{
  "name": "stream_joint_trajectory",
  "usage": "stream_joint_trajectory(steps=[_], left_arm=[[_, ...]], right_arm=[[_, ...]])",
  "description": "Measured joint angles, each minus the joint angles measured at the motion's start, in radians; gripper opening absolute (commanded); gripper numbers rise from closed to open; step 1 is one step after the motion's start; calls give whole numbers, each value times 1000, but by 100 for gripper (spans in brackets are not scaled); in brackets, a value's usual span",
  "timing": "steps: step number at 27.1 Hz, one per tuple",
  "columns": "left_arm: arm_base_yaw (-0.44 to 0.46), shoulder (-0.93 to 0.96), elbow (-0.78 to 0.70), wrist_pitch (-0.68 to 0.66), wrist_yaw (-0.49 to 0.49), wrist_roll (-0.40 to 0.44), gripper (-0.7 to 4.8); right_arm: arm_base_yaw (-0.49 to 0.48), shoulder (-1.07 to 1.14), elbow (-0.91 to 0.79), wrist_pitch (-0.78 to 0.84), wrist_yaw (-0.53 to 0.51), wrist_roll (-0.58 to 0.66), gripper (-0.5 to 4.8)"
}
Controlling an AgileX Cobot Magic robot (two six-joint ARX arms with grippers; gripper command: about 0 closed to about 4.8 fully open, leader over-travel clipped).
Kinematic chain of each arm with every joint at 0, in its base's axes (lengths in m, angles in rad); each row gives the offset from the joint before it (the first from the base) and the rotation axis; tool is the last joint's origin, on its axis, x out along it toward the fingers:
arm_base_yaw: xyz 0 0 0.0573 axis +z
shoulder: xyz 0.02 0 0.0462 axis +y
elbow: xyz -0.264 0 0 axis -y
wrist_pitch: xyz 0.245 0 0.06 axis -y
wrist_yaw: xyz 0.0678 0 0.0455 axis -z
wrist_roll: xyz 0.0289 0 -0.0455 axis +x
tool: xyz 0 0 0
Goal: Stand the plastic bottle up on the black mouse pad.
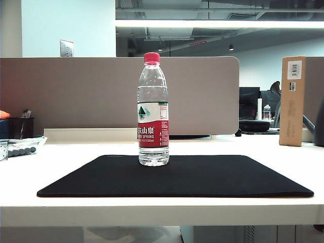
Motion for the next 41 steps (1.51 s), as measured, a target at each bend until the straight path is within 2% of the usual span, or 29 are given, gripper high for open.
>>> stream_joint_trajectory(steps=[41], left_arm=[[4, 0, 0, 0, 0, 0, -4]], right_arm=[[0, 0, 0, 32, 0, 0, -8]])
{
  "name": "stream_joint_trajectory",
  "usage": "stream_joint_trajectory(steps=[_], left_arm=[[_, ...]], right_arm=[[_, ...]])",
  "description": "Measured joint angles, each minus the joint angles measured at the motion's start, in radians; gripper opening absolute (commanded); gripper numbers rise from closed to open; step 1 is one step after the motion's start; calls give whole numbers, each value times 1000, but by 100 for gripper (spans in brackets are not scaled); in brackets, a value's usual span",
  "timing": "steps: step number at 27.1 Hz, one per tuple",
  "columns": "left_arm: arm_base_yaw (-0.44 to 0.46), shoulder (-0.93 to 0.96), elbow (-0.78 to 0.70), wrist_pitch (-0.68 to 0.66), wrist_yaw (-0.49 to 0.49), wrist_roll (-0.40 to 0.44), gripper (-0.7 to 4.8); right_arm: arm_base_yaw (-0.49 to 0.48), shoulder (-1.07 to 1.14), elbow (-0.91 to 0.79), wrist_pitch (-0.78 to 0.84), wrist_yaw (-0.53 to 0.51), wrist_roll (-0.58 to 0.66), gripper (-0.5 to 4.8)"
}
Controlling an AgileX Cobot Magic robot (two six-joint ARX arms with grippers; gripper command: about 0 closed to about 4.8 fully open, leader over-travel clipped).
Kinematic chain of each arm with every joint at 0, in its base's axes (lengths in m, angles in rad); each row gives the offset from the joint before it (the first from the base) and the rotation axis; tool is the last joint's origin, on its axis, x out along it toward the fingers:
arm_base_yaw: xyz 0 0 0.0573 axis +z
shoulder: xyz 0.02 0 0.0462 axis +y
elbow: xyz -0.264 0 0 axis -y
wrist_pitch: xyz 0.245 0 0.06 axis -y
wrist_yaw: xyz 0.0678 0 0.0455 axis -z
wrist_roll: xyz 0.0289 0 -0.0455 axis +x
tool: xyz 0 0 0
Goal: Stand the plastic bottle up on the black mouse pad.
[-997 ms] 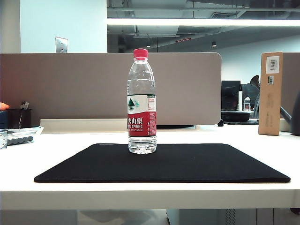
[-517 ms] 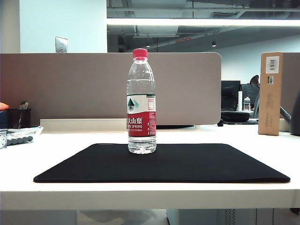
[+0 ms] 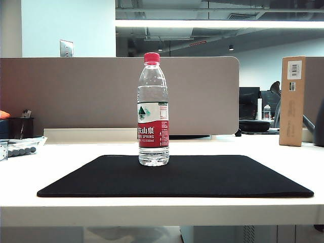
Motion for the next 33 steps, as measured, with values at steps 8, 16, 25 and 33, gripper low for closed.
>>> stream_joint_trajectory(steps=[8, 16, 25, 33], left_arm=[[114, 0, 0, 3, -1, 19, -4], [115, 0, 0, 2, 0, 23, -4], [115, 0, 0, 2, 0, 23, -4], [115, 0, 0, 2, 0, 23, -4]], right_arm=[[0, 0, 0, 0, 0, 0, -8], [0, 0, 0, 0, 0, 0, -8], [0, 0, 0, 0, 0, 0, -8], [0, 0, 0, 0, 0, 0, -8]])
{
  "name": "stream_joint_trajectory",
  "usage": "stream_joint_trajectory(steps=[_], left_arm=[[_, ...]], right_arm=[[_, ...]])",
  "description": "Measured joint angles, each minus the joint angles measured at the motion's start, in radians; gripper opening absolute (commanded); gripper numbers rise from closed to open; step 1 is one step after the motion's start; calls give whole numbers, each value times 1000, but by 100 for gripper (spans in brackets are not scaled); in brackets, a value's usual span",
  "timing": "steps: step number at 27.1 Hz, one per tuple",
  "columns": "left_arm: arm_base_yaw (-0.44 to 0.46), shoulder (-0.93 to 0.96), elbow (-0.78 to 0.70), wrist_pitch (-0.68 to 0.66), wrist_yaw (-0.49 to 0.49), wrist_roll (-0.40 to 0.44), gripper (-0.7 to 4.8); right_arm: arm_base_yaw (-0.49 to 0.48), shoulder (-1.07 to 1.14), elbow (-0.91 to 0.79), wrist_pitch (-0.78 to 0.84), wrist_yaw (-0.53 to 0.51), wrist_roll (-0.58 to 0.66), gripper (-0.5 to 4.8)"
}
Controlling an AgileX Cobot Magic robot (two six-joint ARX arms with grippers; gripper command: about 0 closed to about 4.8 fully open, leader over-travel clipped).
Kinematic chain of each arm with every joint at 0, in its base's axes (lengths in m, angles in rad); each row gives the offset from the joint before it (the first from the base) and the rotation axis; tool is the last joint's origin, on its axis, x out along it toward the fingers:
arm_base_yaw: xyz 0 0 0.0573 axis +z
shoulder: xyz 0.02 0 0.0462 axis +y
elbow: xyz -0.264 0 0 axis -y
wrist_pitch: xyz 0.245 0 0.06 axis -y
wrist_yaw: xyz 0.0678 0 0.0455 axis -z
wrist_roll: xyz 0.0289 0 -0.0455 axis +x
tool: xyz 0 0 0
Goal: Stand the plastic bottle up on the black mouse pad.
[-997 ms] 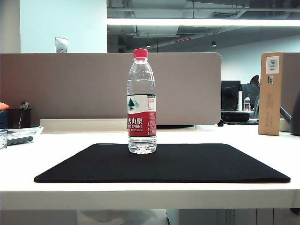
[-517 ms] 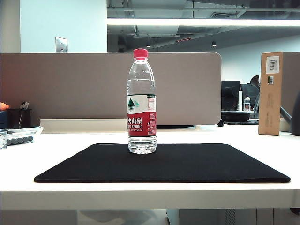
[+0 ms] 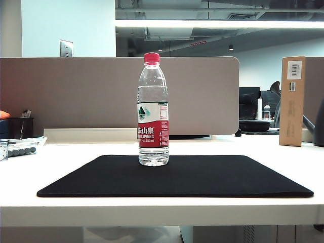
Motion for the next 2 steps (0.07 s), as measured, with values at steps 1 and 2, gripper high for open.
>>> stream_joint_trajectory(steps=[1, 2], left_arm=[[0, 0, 0, 0, 0, 0, -4], [0, 0, 0, 0, 0, 0, -4]], right_arm=[[0, 0, 0, 0, 0, 0, -8], [0, 0, 0, 0, 0, 0, -8]])
